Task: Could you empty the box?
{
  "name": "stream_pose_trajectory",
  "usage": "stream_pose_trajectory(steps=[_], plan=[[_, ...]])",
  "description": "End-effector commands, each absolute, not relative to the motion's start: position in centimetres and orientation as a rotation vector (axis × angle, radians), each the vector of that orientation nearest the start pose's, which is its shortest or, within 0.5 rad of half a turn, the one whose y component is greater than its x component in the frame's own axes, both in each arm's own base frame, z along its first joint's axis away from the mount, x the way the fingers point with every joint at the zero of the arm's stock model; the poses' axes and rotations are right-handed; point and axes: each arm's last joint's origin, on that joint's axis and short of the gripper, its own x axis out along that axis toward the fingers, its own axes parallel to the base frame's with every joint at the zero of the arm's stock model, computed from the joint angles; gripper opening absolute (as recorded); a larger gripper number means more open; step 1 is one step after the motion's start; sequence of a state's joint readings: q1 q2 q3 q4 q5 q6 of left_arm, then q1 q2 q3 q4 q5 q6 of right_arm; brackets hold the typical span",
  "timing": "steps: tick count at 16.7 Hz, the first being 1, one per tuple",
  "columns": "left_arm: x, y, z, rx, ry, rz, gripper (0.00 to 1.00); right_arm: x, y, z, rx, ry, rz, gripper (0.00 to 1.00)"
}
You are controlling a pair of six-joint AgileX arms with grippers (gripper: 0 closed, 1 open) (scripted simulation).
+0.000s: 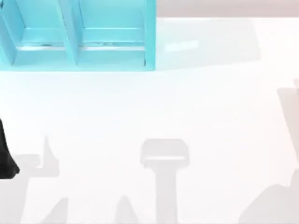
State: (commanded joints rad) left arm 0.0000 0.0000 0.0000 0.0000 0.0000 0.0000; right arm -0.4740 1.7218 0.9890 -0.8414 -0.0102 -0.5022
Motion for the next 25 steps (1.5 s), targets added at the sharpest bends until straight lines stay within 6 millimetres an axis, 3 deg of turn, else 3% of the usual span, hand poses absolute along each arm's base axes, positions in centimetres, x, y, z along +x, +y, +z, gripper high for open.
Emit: stream_pose_trajectory(steps=[11, 21, 25], plan=[[10.6, -0.1, 16.0, 0.0, 0.0, 0.0, 1.0, 25.6, -13.0, 14.2, -0.016, 1.569, 0.032, 0.02], [10.6, -0.1, 16.0, 0.0, 0.0, 0.0, 1.0, 25.7, -13.0, 14.4, -0.015, 1.567, 0.029, 0.0], [10.6, -0.1, 16.0, 0.0, 0.0, 0.0, 1.0, 26.3, -13.4, 17.2, -0.016, 1.56, 0.025, 0.0]])
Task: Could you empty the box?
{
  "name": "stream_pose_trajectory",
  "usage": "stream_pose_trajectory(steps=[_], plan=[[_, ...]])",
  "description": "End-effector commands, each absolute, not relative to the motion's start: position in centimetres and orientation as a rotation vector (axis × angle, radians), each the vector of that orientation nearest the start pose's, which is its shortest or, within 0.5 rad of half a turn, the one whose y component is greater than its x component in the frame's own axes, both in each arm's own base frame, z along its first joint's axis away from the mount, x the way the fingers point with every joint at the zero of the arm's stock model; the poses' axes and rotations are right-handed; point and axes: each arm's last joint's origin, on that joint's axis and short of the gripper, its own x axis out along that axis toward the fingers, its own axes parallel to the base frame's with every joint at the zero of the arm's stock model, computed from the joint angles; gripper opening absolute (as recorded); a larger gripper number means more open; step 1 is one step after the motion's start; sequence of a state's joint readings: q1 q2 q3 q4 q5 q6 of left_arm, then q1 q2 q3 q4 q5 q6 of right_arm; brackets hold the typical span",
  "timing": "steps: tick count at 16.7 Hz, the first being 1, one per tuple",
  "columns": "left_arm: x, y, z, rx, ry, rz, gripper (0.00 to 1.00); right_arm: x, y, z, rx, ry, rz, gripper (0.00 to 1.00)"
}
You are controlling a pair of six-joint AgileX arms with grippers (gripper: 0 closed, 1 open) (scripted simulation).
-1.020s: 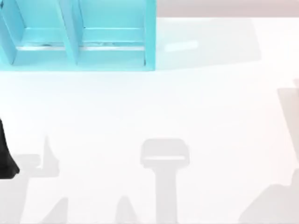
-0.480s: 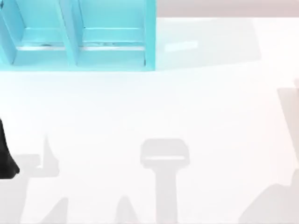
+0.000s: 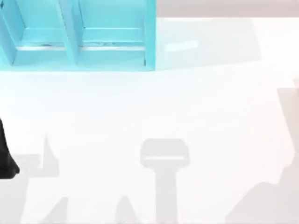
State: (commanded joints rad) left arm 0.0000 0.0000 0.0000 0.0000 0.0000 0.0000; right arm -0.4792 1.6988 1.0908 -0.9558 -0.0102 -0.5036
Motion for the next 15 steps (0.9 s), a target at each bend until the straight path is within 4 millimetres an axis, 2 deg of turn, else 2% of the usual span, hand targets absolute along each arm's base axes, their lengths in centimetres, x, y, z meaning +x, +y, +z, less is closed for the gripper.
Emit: stream_pose_trajectory(steps=[6, 8, 10, 15], plan=[[10.6, -0.1, 16.0, 0.0, 0.0, 0.0, 1.0, 26.0, -13.2, 24.8, -0.007, 1.586, 0.038, 0.0], [10.6, -0.1, 16.0, 0.0, 0.0, 0.0, 1.0, 25.7, -13.0, 26.7, -0.013, 1.572, 0.032, 0.0], [10.6, -0.1, 16.0, 0.0, 0.0, 0.0, 1.0, 25.6, -13.0, 27.3, -0.015, 1.567, 0.03, 0.0], [10.6, -0.1, 16.0, 0.0, 0.0, 0.0, 1.0, 26.1, -12.8, 27.0, -0.012, 1.573, 0.033, 0.0]])
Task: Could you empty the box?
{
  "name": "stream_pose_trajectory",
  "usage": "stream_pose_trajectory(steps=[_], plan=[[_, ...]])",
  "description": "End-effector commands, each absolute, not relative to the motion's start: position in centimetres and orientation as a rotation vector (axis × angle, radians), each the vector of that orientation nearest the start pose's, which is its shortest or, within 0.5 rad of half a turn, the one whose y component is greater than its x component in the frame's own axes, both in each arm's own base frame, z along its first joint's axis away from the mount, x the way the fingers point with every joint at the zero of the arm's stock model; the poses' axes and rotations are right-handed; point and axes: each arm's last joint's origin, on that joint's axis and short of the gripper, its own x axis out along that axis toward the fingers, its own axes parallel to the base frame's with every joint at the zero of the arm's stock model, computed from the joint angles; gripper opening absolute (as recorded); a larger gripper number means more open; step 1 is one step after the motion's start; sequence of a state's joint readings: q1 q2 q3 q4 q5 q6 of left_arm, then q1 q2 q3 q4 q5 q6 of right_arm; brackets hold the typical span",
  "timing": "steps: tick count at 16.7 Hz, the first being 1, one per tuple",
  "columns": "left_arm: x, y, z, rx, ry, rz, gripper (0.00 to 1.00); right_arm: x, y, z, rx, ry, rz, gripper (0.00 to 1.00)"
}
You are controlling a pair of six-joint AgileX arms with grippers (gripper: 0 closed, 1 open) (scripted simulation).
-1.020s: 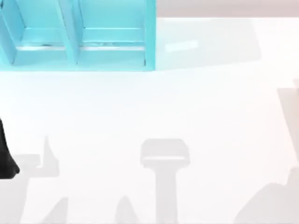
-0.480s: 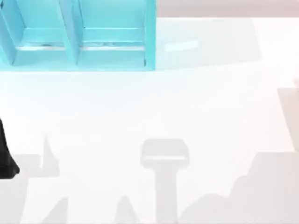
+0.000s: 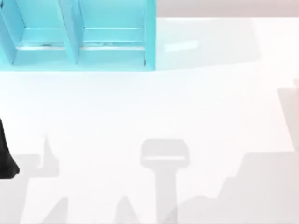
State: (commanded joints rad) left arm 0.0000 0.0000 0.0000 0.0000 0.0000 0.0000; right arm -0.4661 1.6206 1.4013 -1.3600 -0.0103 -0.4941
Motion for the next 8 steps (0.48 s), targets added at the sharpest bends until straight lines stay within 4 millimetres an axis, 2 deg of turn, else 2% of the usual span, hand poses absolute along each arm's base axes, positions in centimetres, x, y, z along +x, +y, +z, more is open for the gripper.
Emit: stream_pose_trajectory(steps=[2, 4, 6, 8], plan=[[10.6, -0.1, 16.0, 0.0, 0.0, 0.0, 1.0, 27.5, -11.7, 26.6, -0.012, 1.578, 0.034, 0.0], [10.6, -0.1, 16.0, 0.0, 0.0, 0.0, 1.0, 29.6, -9.4, 25.9, -0.014, 1.581, 0.035, 0.0], [10.6, -0.1, 16.0, 0.0, 0.0, 0.0, 1.0, 31.9, -5.6, 24.9, -0.016, 1.589, 0.036, 0.0], [10.6, -0.1, 16.0, 0.0, 0.0, 0.0, 1.0, 33.8, -0.4, 23.6, -0.016, 1.603, 0.034, 0.0]])
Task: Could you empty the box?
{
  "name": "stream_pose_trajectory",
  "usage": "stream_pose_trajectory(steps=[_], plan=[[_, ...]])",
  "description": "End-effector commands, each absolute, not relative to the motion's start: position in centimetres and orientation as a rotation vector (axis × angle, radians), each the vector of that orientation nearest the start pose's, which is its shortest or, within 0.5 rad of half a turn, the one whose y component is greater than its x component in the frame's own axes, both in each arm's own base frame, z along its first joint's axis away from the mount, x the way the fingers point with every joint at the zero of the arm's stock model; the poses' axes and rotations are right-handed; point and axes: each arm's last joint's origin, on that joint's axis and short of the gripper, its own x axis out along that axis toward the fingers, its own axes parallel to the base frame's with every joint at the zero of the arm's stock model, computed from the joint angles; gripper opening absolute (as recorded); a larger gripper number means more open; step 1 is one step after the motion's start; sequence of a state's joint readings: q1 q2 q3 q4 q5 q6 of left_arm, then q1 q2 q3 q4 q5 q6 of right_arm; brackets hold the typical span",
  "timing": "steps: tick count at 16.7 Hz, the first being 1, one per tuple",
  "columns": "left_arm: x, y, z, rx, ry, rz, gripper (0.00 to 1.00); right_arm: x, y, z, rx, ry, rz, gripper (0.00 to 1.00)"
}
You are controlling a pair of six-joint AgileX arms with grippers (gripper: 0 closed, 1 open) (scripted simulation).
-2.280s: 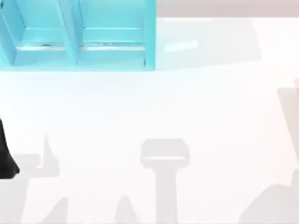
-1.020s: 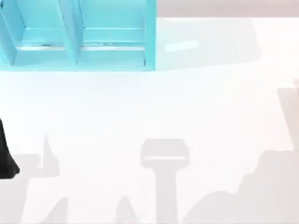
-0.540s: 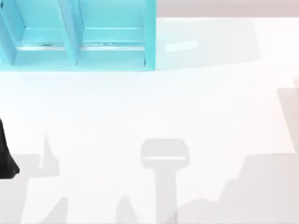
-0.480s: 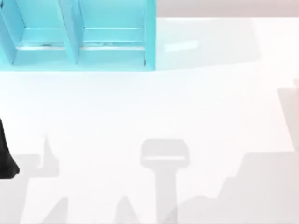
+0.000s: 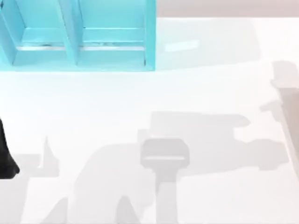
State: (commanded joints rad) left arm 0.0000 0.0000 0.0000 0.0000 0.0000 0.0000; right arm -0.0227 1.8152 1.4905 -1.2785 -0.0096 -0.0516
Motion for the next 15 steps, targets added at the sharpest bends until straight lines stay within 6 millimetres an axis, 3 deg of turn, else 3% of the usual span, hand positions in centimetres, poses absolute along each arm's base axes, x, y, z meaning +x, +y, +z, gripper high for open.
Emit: stream_pose_trajectory(steps=[4, 7, 10, 15], plan=[[10.6, -0.1, 16.0, 0.0, 0.0, 0.0, 1.0, 34.3, 11.5, 20.4, -0.025, 1.618, 0.02, 0.0], [10.6, -0.1, 16.0, 0.0, 0.0, 0.0, 1.0, 32.9, 17.6, 18.8, -0.029, 1.597, 0.017, 0.0], [10.6, -0.1, 16.0, 0.0, 0.0, 0.0, 1.0, 32.0, 20.1, 18.3, -0.024, 1.571, 0.022, 0.0], [10.6, -0.1, 16.0, 0.0, 0.0, 0.0, 1.0, 32.0, 20.1, 18.2, -0.02, 1.573, 0.019, 0.0]])
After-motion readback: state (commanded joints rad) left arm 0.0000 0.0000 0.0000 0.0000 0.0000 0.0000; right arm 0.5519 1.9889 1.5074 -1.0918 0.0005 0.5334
